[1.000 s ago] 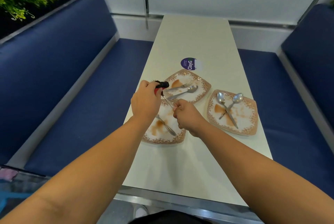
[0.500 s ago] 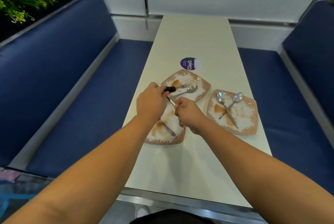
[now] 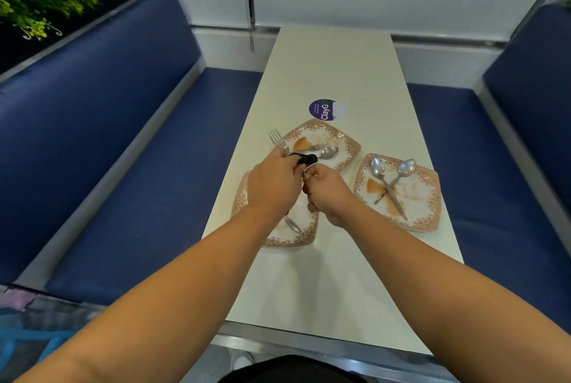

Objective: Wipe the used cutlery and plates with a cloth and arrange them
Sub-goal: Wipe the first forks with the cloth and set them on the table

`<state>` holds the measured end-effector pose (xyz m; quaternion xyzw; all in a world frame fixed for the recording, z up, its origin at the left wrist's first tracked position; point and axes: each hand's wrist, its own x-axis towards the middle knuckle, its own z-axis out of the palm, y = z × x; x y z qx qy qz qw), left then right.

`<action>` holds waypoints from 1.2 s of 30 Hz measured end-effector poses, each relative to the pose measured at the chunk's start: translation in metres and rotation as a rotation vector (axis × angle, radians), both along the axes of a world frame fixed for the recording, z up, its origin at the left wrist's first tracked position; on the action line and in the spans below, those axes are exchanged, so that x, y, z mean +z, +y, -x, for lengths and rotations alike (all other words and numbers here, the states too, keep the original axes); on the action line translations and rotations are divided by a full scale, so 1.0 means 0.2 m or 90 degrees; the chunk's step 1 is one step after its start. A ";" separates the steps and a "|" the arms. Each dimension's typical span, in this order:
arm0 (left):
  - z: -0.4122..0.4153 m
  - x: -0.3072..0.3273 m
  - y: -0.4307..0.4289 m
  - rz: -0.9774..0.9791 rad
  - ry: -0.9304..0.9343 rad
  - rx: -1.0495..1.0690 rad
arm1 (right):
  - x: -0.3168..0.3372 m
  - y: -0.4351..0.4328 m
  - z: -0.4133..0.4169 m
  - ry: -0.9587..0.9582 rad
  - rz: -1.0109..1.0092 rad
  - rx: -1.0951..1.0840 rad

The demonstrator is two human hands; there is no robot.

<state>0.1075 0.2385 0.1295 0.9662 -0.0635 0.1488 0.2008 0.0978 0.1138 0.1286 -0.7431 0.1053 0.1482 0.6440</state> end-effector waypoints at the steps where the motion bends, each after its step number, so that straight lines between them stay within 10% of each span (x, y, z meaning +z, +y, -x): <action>1: 0.01 -0.01 -0.01 -0.006 -0.002 -0.009 | 0.01 0.00 0.00 -0.004 0.001 0.003; 11: -0.16 0.07 0.18 0.004 -0.063 0.109 | 0.02 -0.01 0.05 -0.042 -0.010 0.047; 19: -0.22 0.20 0.18 0.710 0.169 0.254 | 0.05 0.01 0.06 -0.016 -0.110 -0.002; 23: -0.15 0.23 0.11 0.835 0.371 0.134 | 0.06 0.06 0.05 -0.008 -0.153 0.012; 36: -0.13 0.20 0.06 0.787 0.371 0.131 | 0.08 0.06 0.03 -0.051 -0.100 0.044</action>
